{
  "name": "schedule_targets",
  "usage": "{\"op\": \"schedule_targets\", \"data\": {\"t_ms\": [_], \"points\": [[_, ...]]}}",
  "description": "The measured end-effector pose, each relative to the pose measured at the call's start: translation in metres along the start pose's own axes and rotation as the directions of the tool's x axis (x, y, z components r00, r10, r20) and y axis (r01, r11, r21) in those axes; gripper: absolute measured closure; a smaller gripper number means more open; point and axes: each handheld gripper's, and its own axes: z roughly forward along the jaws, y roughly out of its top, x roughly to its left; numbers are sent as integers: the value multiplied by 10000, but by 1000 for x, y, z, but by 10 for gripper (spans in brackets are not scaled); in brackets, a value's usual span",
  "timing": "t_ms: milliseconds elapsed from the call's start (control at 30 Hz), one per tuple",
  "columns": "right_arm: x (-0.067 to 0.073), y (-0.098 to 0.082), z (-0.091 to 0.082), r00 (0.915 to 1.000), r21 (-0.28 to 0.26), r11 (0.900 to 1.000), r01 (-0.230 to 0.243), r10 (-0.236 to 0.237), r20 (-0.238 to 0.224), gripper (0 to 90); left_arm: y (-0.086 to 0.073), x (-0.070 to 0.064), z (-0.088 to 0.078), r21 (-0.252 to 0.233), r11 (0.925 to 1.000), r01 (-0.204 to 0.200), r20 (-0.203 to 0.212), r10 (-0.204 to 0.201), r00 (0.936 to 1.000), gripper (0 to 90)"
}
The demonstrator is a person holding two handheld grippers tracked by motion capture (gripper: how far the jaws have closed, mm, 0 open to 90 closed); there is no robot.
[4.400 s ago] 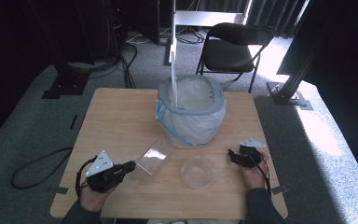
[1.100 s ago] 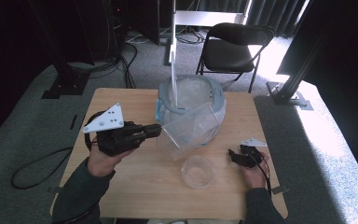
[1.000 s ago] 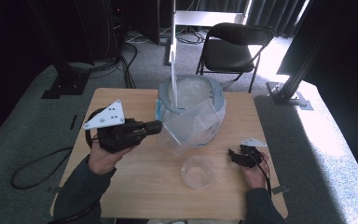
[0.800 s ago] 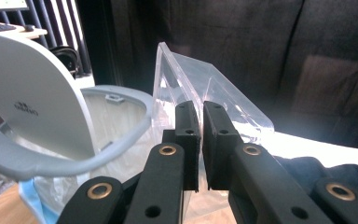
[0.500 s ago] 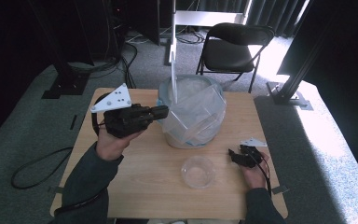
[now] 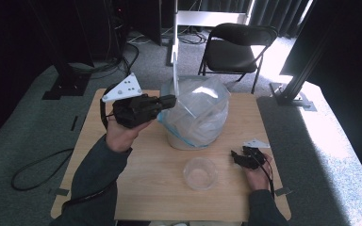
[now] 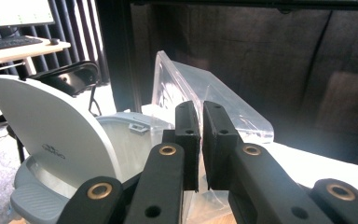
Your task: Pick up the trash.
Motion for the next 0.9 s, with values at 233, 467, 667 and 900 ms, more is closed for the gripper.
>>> {"op": "schedule_targets", "data": {"t_ms": [233,467,667,900], "points": [[0,0,0,10000,-14,10000,1,-1,6,389,2,3,11,11,10000,79,-284,-79,9996,859],[0,0,0,10000,-12,10000,11,-11,0,389,6,2,22,34,10000,-4,-668,6,9978,860],[0,0,0,10000,-16,10000,46,-46,6,388,8,-1,28,33,9999,-112,-986,115,9951,861],[0,0,0,10000,-19,10000,57,-57,14,388,7,0,30,66,10000,-35,-1531,45,9882,861]]}}
